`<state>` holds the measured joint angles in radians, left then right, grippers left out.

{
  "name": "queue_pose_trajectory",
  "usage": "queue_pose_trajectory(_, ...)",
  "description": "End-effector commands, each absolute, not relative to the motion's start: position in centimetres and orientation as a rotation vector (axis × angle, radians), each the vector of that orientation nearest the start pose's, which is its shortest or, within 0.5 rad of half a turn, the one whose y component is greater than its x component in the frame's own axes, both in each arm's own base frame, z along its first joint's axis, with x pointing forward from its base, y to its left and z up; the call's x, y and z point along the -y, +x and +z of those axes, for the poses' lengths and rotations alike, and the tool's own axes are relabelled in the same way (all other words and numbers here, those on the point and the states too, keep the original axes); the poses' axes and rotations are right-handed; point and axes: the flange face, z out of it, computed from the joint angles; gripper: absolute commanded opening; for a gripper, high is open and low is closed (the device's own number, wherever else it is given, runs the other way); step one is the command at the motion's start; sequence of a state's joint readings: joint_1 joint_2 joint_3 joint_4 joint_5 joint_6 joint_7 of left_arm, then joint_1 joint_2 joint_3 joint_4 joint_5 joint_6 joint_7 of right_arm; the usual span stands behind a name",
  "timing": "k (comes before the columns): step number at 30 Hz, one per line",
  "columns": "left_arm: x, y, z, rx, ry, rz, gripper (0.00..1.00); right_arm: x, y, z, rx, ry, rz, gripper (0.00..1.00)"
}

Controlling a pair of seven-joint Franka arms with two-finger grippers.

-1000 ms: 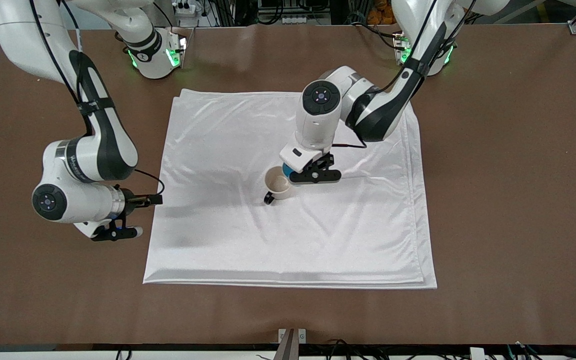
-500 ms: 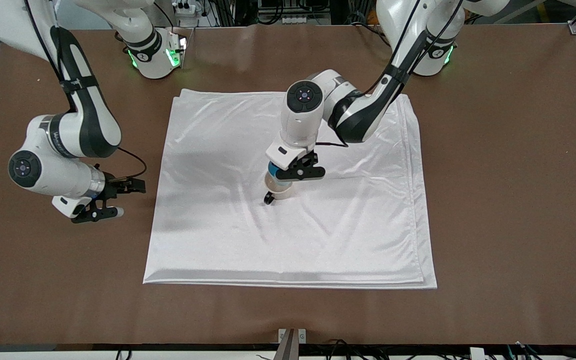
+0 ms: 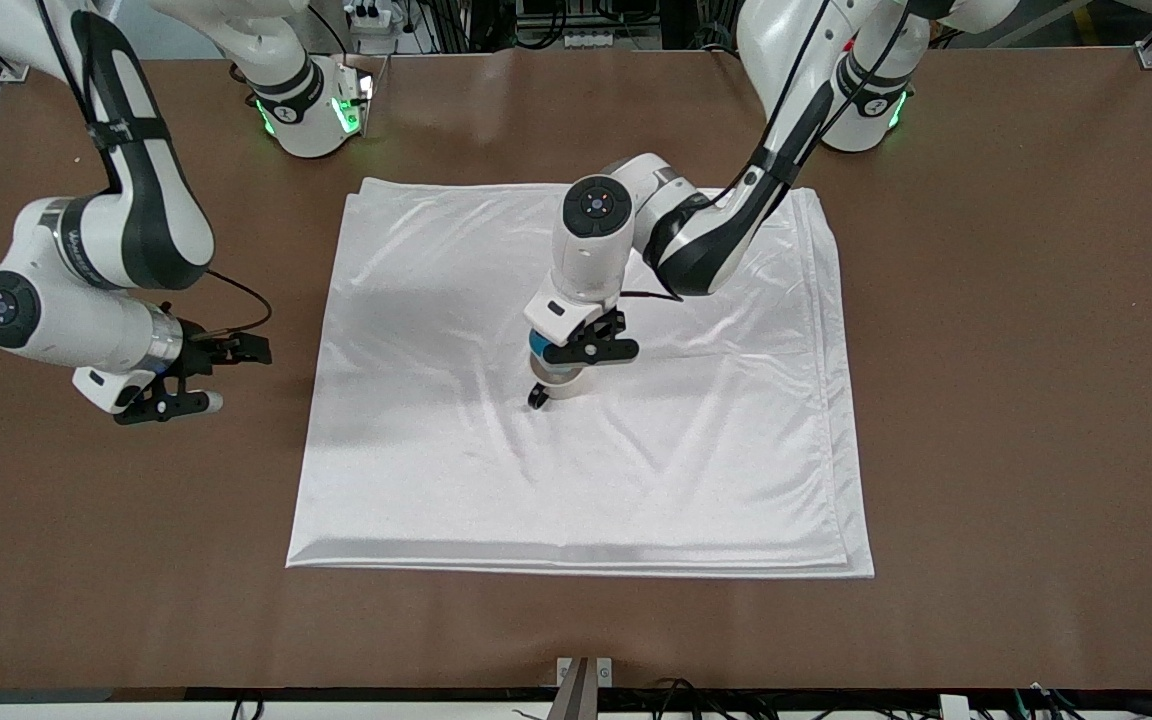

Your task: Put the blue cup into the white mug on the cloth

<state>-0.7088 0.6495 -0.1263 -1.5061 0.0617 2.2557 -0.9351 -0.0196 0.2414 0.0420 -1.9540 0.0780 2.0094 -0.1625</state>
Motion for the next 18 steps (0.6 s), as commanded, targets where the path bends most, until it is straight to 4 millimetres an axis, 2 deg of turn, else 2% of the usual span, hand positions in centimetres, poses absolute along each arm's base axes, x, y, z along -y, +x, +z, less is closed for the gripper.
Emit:
queue_pose_trajectory(1, 53.1, 50.1, 29.3, 0.173, -3.242, -0.114, 0.48, -1.4, 56.3, 38.9, 0.218, -3.037, 0.249, 1.00)
queue_pose_trajectory(2, 53.1, 50.1, 29.4, 0.169, -3.244, -0.119, 0.99, -1.4, 56.2, 39.4, 0.219, -3.039, 0.237, 1.00)
queue_pose_trajectory(7, 53.1, 50.1, 29.4, 0.154, -3.244, -0.120, 1.00, -0.1, 55.7, 41.3, 0.173, -3.044, 0.227, 1.00)
queue_pose_trajectory(12, 53.0, 50.4, 30.3, 0.158, -3.250, -0.142, 1.00, 1.3, 55.7, 44.6, 0.192, -3.098, 0.223, 1.00)
queue_pose_trajectory(18, 52.3, 51.0, 34.7, 0.133, -3.268, -0.231, 1.00, 2.5, 55.8, 49.8, 0.140, -3.127, 0.275, 1.00)
